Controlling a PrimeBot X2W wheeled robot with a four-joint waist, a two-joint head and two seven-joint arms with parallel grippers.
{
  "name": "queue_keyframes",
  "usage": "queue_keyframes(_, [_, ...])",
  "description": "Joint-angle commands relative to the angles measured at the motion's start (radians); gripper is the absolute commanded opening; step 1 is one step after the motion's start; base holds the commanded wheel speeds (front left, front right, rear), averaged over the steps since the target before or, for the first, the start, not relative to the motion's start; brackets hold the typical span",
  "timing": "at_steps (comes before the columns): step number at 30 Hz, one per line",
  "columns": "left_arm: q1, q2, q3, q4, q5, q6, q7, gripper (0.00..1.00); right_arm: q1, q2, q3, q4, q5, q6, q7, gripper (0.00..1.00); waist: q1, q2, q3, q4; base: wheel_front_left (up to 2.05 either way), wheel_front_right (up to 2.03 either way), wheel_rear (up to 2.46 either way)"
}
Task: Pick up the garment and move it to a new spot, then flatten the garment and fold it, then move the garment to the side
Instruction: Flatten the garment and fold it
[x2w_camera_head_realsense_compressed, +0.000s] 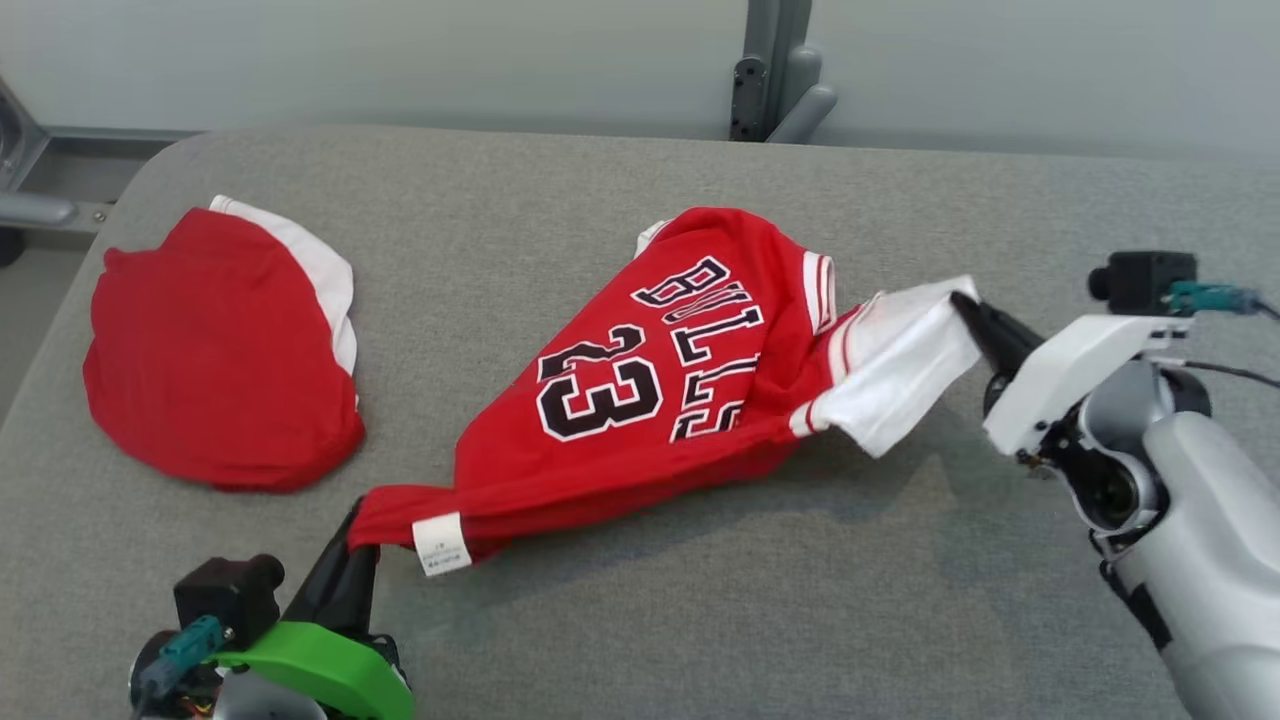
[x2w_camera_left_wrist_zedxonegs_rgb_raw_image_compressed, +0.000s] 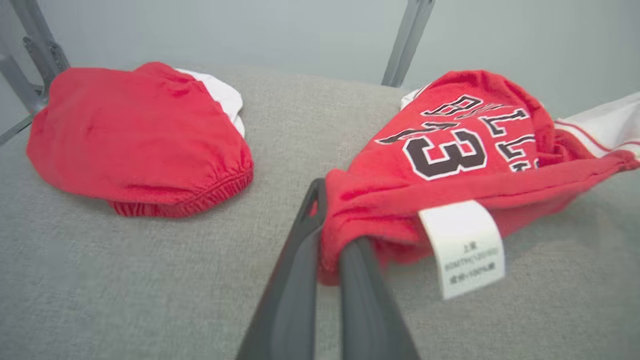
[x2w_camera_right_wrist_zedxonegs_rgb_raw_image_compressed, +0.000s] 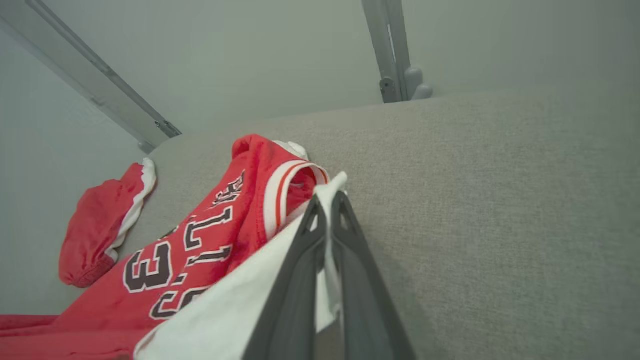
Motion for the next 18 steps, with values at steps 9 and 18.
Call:
queue_keyframes(9, [0.058, 0.125, 0.000, -0.467, -0.026, 0.014, 0.266, 0.00, 0.126, -0.032, -0.249, -0.478, 0.101, 0.000, 0.140, 0.00, 0.0000, 0.0000, -0.068, -0.135, 0.00, 0.00, 0.00])
queue_keyframes(18, [-0.178, 0.288, 0.003, -0.710, -0.079, -0.028, 0.519, 0.00, 0.040, 0.124, -0.426, -0.873, 0.061, 0.001, 0.335, 0.00, 0.0000, 0.0000, -0.032, -0.197, 0.00, 0.00, 0.00])
